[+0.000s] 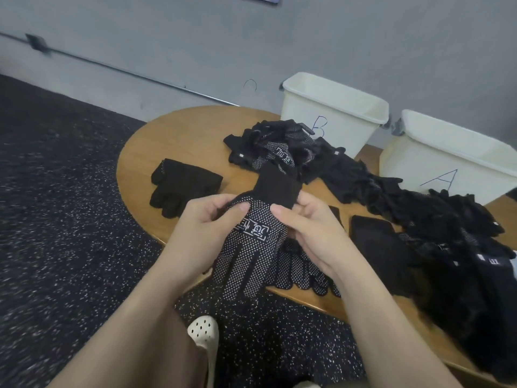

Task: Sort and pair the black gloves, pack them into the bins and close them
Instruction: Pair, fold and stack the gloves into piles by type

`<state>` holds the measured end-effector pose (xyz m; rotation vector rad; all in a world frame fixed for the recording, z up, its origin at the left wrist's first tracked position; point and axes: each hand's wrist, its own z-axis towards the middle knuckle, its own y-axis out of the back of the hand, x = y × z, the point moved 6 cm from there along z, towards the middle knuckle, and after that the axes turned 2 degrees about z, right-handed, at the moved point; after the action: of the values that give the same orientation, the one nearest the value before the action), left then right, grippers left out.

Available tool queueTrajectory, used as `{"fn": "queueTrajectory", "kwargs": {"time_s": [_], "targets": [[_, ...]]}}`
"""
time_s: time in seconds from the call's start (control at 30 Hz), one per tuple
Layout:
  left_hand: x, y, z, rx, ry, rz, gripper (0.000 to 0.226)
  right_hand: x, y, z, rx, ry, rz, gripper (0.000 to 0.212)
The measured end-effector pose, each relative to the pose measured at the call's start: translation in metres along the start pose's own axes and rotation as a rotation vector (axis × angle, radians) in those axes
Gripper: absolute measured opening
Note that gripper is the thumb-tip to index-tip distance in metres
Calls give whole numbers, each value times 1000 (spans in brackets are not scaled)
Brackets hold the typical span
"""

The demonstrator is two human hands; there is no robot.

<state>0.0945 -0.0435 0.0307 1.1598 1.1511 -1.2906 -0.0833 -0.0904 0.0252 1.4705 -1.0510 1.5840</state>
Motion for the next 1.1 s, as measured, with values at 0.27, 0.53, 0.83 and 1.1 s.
{"fn": "queueTrajectory", "kwargs": {"time_s": [0.27,0.53,0.83,1.1], "targets": [[15,16,7,-65,35,252,21,3,20,12,-133,32,-503,35],[22,26,10,-163,69,452,17,7,26,30,-209,125,-691,49],[21,36,9,-294,21,554,12,-3,35,44,-231,124,-749,51],[9,33,7,-279,-103,963,20,-10,42,54,-304,97,-833,17]]}}
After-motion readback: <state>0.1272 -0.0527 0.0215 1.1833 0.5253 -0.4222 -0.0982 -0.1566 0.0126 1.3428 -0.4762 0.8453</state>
